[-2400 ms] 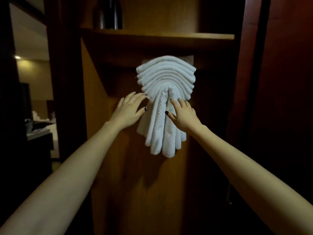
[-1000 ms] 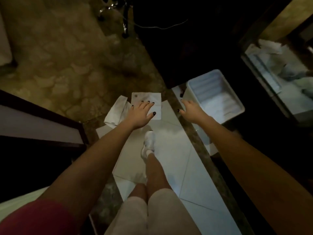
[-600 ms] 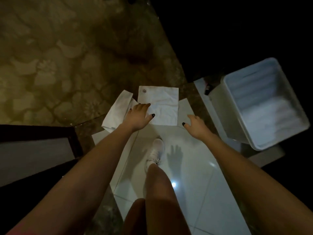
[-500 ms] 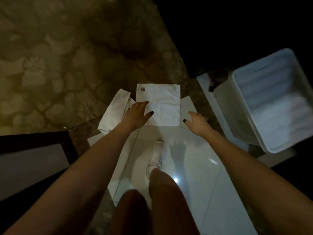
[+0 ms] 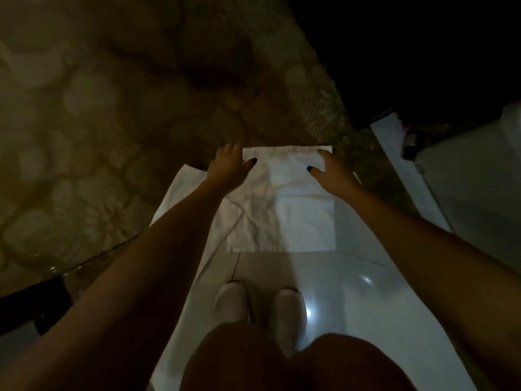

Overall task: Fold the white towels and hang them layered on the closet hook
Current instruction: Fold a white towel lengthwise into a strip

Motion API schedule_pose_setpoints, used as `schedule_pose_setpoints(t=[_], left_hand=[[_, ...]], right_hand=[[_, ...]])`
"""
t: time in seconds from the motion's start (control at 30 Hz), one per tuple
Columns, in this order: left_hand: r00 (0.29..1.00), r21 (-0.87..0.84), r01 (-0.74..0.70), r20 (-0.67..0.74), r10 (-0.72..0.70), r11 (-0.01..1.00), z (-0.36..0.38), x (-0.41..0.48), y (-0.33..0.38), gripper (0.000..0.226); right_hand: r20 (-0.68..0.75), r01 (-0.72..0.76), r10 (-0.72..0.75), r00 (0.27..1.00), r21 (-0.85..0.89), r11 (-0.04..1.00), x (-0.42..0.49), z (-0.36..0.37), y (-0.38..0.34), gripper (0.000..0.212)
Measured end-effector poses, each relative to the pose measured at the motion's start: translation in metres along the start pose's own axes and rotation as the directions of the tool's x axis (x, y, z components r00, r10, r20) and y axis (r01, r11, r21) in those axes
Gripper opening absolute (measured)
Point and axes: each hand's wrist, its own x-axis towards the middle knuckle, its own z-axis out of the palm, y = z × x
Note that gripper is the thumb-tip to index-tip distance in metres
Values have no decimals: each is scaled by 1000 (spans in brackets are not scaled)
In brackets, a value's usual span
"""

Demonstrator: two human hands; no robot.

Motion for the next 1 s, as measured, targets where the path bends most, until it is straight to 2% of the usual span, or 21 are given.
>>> schedule_pose_setpoints(t=[0.1,0.2,0.27,0.33,0.43,0.6,0.73,0.9,1.0], left_hand=[[997,-4,67,-28,-67,998,20,47,-24,62],[976,-29,212,-44,-214,977,39,77,-47,66],[957,-116,268,-79,-277,957,49,85,-56,67],[957,-237,260,-63,-282,936,54,88,-60,57],[975,-305,200,-34,-220,931,48,73,-53,35],[974,-576,192,14,-225,794,0,7,-22,31],[974,-646,176,7,-225,743,-70,-60,9,22],[983,-648,123,-25,-182,752,-174,-151,62,27],[992,-615,88,-14,-122,784,-235,-219,105,26]], right_hand=[[-91,48,-55,994,-85,995,50,19,11,75],[-155,-81,64,986,-110,991,81,36,25,80],[-205,-184,152,967,-148,972,90,43,32,78],[-202,-246,220,954,-116,962,92,46,36,75],[-108,-231,228,968,-16,973,79,46,34,57],[-152,-161,178,972,114,980,6,12,-5,30],[-142,-175,180,973,43,984,-66,-53,-59,32],[-151,-114,137,979,152,982,-176,-148,-119,30],[-160,-130,173,972,248,960,-257,-199,-148,11]])
